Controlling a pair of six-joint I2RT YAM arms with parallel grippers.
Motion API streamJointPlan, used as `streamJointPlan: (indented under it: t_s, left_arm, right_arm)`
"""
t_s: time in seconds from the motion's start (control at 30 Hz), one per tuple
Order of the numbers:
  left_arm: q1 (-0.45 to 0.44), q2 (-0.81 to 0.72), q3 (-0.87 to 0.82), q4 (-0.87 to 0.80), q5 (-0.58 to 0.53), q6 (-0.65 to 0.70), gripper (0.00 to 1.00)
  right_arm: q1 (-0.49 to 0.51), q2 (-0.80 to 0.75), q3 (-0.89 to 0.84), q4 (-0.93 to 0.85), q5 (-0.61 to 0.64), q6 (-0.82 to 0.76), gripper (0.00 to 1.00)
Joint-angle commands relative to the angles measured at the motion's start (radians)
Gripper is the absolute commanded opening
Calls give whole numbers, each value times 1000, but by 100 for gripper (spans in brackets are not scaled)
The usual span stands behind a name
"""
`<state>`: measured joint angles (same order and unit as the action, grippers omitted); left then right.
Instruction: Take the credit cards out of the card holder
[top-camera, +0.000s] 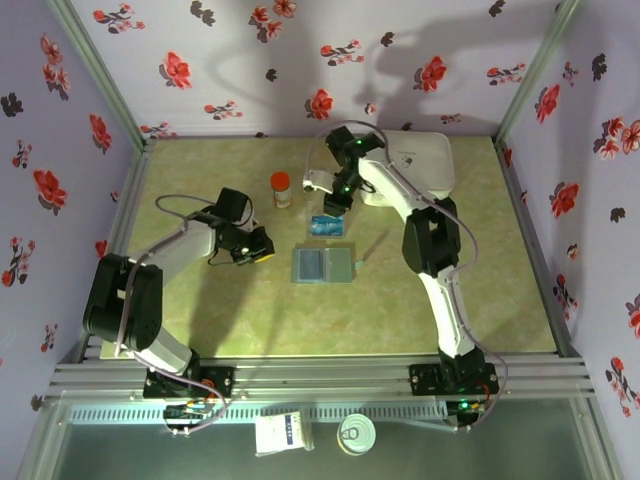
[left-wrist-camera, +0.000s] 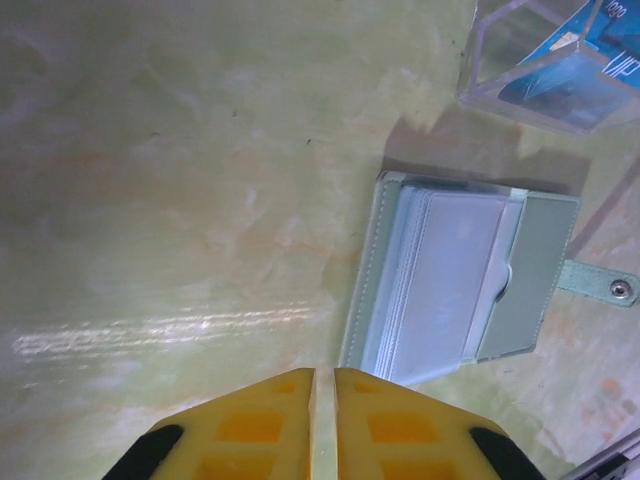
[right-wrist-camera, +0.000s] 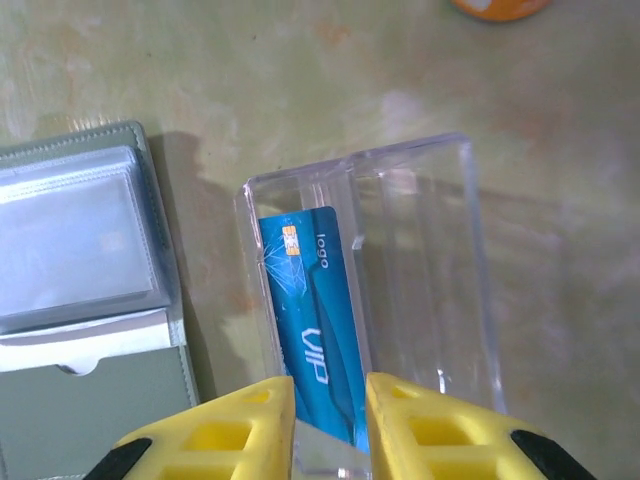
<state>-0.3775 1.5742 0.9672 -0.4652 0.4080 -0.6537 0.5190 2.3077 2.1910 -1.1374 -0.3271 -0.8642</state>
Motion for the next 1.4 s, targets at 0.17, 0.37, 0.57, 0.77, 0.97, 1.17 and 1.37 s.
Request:
streamJointPlan:
  t_s: [0.17,0.37,0.57,0.77,0.97,1.17,1.37]
  left_arm:
    - [-65,86,0,121,50,-54,12]
    - [-102,126,-16,182,47,-79,9]
    - [-134,159,-10,201,47,-84,6]
    - [-158,170,-13,203,24,-90,3]
    - [-161,151,-23,164,-25,-72,1]
    - [-161,164,-27,169,-25,-64,0]
    - [-160,175,-23,183,-27,-71,0]
  right_arm:
    - [53,-236,-380,365,107,393,27]
    - [101,-361,-640,556,221,819,26]
    - [132,-445,-808,593,313,1198,26]
    - [149,-495,-920,650,213,1460,27]
    - [181,-536,-1023,806,68,1563,33]
    - [190,-532,-1058,857,8,1597,36]
    - [190,-506,-1067,932,-58,1636,42]
